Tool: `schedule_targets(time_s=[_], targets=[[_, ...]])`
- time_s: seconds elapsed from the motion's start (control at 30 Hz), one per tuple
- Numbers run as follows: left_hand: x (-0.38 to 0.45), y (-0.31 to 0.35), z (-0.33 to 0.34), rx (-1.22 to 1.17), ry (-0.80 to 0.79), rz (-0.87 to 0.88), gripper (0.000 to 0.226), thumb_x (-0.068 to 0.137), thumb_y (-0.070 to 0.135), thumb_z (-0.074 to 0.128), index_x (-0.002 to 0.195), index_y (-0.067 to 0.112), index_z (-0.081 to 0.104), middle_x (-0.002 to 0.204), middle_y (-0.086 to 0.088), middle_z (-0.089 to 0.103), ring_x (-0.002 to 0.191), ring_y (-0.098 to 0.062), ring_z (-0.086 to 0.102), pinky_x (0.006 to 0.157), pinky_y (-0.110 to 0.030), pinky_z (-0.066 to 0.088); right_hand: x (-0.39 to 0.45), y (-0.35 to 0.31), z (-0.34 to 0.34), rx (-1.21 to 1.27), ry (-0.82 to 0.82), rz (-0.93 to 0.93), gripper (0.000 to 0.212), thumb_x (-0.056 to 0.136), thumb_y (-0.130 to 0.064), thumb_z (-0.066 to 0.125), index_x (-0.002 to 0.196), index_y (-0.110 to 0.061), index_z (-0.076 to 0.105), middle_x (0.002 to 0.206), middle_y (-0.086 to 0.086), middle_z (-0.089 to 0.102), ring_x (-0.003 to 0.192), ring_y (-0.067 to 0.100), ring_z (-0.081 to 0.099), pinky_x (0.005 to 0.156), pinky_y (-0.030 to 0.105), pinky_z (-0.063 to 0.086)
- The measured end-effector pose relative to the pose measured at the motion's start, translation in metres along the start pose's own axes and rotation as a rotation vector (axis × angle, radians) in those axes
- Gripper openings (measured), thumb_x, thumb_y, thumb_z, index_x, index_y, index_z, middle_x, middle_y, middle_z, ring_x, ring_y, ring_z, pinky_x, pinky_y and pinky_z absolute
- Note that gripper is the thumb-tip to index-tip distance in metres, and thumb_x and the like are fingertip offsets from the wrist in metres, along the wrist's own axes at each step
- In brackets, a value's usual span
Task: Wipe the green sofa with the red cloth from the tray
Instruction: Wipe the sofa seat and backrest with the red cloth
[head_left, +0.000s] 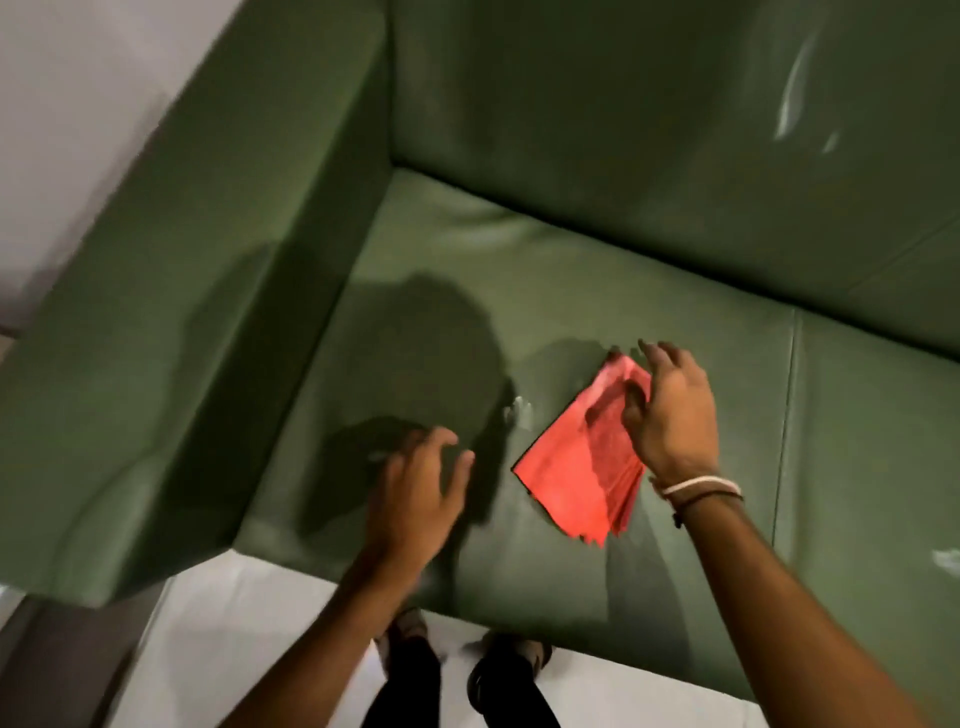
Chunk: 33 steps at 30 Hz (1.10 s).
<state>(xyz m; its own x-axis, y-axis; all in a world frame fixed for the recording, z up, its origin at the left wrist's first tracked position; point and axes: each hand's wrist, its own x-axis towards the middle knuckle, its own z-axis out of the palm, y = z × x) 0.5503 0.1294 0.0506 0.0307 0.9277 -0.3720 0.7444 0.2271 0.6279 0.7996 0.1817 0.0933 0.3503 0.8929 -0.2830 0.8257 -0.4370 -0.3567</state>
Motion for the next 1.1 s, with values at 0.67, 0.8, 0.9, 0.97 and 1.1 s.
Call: schedule_targets(time_s=[0.67, 0.8, 0.9, 0.97, 1.1], targets=[[0.125, -0.080, -0.028, 0.765, 0.215, 0.382, 0.059, 0.109, 0.032, 0.021, 0.166, 0.019, 0.011, 0.175, -0.013, 0.012, 0.163, -0.027, 0.014, 0.132, -0.049, 0.018, -0.087, 0.057, 0.119, -0.375, -0.094, -0.516, 0.064, 0.108, -0.038, 0.034, 0.168, -0.018, 0.024, 0.176, 0.011, 0.013, 0.165, 0.030, 0.018, 0.127, 0.062, 0.029], [0.125, -0.075, -0.026, 0.775, 0.216, 0.360, 0.061, 0.108, 0.032, 0.021, 0.166, 0.019, 0.009, 0.175, -0.013, 0.011, 0.163, -0.028, 0.013, 0.132, -0.049, 0.018, 0.004, 0.086, 0.074, -0.394, 0.005, -0.149, 0.069, 0.106, -0.041, 0.021, 0.168, -0.012, 0.019, 0.176, 0.019, 0.014, 0.164, 0.036, 0.016, 0.130, 0.062, 0.025], [0.124, -0.072, -0.028, 0.772, 0.202, 0.345, 0.062, 0.107, 0.034, 0.017, 0.167, 0.019, 0.009, 0.175, -0.012, 0.010, 0.163, -0.026, 0.012, 0.133, -0.049, 0.018, 0.049, -0.001, 0.103, -0.285, 0.100, -0.132, 0.068, 0.108, -0.044, 0.026, 0.169, -0.014, 0.019, 0.177, 0.017, 0.014, 0.165, 0.034, 0.014, 0.133, 0.059, 0.018], [0.124, -0.070, -0.029, 0.771, 0.190, 0.358, 0.060, 0.108, 0.034, 0.017, 0.166, 0.018, 0.014, 0.175, -0.012, 0.012, 0.163, -0.026, 0.013, 0.132, -0.049, 0.018, 0.033, -0.046, 0.133, -0.232, 0.084, -0.299, 0.067, 0.107, -0.043, 0.035, 0.168, -0.017, 0.023, 0.177, 0.015, 0.018, 0.165, 0.032, 0.016, 0.133, 0.059, 0.017], [0.117, -0.055, -0.025, 0.744, 0.187, 0.317, 0.061, 0.106, 0.032, 0.025, 0.164, 0.013, 0.025, 0.174, -0.016, 0.016, 0.162, -0.030, 0.017, 0.132, -0.052, 0.018, -0.046, -0.043, 0.159, -0.194, -0.047, -0.613, 0.069, 0.105, -0.042, 0.041, 0.167, -0.018, 0.025, 0.177, 0.013, 0.017, 0.166, 0.029, 0.014, 0.132, 0.057, 0.018]])
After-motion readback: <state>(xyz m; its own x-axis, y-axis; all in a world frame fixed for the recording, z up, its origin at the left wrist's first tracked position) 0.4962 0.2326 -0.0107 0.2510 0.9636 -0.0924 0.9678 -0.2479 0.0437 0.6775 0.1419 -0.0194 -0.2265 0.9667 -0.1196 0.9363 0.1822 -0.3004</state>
